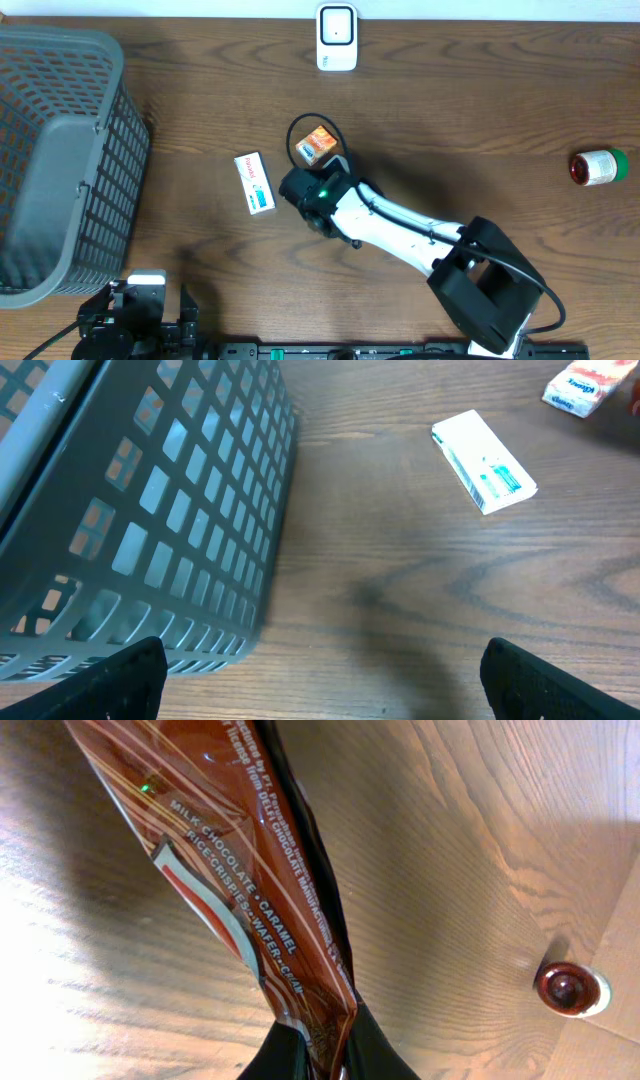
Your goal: Scan the item barcode
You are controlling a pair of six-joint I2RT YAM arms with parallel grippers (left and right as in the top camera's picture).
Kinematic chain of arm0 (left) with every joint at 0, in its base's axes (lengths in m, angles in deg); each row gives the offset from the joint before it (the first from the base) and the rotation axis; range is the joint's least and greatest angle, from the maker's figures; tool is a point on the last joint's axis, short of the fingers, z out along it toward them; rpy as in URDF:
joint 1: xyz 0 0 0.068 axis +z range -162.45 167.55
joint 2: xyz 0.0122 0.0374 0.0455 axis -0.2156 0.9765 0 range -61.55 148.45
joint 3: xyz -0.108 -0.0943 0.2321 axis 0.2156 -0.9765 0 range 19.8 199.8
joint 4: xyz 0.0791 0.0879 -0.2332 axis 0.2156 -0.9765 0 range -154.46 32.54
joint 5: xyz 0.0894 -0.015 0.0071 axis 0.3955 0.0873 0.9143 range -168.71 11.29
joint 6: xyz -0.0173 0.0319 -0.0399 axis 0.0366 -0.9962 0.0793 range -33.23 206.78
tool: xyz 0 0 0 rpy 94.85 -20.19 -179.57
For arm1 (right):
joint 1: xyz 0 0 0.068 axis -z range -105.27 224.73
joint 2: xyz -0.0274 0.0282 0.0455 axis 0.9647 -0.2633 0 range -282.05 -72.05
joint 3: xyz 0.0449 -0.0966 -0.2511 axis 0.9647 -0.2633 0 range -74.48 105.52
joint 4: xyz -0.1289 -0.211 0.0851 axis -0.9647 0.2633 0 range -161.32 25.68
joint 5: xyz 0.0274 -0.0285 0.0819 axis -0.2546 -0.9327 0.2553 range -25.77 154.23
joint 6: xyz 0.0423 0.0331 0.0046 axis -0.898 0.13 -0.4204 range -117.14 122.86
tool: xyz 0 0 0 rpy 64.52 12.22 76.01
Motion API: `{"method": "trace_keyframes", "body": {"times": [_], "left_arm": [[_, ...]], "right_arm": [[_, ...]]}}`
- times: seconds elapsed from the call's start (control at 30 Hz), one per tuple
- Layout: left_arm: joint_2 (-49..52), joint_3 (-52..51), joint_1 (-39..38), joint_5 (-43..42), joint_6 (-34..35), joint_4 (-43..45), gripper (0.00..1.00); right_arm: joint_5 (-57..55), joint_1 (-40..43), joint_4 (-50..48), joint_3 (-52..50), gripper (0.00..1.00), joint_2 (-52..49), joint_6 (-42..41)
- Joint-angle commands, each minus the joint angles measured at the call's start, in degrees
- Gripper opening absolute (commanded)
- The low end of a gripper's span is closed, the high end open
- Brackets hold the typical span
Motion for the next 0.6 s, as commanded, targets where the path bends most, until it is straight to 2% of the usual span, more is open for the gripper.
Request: {"method": "trace_keyframes", "body": {"times": [0.0,0.17,0.23,0.33,0.37,0.4,0.43,0.57], "left_arm": [[-0.3,0.3,-0.3,-0.3,0.1,0.0,0.99],[-0.3,0.3,-0.3,-0.3,0.1,0.0,0.99],[-0.3,0.3,-0.3,-0.3,0.1,0.0,0.99],[-0.3,0.3,-0.3,-0.3,0.1,0.0,0.99],[-0.3,0.3,-0.3,-0.3,0.1,0.0,0.99],[-0.3,0.3,-0.3,-0.3,0.1,0.0,0.99],[-0.3,0.3,-0.3,-0.3,0.1,0.0,0.99],[-0.3,0.3,-0.3,-0.3,0.1,0.0,0.99]], "right_arm": [[-2.3,-1.6,0.4,-1.0,0.11,1.7,0.0],[-1.5,-7.6,-0.5,-4.4,0.16,1.7,1.4],[-0.9,-10.6,-1.7,-5.7,0.21,1.7,1.4],[-0.9,-13.9,-2.7,-7.0,0.42,1.7,0.9],[-0.9,-14.4,-2.9,-7.1,0.57,1.7,-0.6],[-0.9,-14.4,-3.1,-7.1,0.62,1.7,-1.2],[-0.9,-13.8,-3.7,-7.1,0.73,1.7,-1.9],[-0.9,-9.7,-6.8,-7.1,0.8,1.7,0.9]]}}
